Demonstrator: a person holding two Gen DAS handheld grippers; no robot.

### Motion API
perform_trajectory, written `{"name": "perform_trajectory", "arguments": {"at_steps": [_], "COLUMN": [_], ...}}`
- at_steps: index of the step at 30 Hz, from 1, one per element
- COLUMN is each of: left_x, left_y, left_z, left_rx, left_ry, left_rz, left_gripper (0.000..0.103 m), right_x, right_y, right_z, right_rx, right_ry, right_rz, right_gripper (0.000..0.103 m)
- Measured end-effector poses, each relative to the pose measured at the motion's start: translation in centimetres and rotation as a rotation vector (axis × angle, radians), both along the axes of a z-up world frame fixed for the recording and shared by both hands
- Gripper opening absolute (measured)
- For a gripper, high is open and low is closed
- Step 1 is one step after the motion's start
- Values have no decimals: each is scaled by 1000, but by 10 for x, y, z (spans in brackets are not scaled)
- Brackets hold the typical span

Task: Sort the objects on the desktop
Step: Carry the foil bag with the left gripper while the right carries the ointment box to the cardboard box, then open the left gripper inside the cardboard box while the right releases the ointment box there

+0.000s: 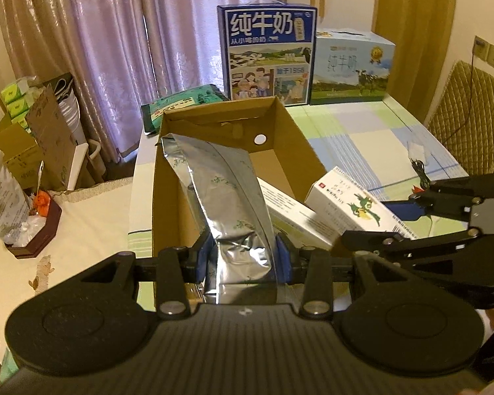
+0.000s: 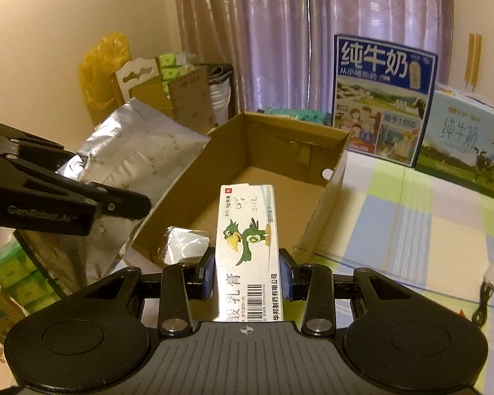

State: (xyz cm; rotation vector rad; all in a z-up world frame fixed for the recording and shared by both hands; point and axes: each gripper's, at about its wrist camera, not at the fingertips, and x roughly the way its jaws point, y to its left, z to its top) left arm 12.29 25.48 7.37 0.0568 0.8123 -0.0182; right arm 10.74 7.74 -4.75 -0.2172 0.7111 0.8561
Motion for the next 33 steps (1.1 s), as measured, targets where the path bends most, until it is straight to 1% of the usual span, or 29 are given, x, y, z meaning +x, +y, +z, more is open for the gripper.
{"name": "perform_trajectory", "arguments": {"at_steps": [3, 7, 11, 13, 17, 26, 33], "left_x": [7, 17, 26, 31, 38, 62, 85], "left_y": [7, 15, 21, 23, 28, 40, 42], "left_z": [-3, -4, -4, -4, -7, -18, -23], "left_rx": [-1, -3, -7, -11, -19, -37, -27], "left_ry": [1, 2, -1, -2, -3, 12, 12], "left_rz": [1, 0, 6, 5, 10, 21, 19], "left_gripper": [36, 36, 36, 36, 36, 36, 36], "right_x": [9, 18, 21, 21, 31, 60, 79], "right_y": [7, 22, 34, 39, 47, 67, 82], "right_z": [-5, -11, -17, -18, -21, -21, -25], "right_rx": [-4, -29, -55, -67, -67, -61, -97], "right_ry": [27, 31, 14, -17, -40, -68, -83], "right_rz": [-1, 6, 14, 17, 18, 12, 9], "right_gripper": [36, 36, 36, 36, 36, 36, 36]}}
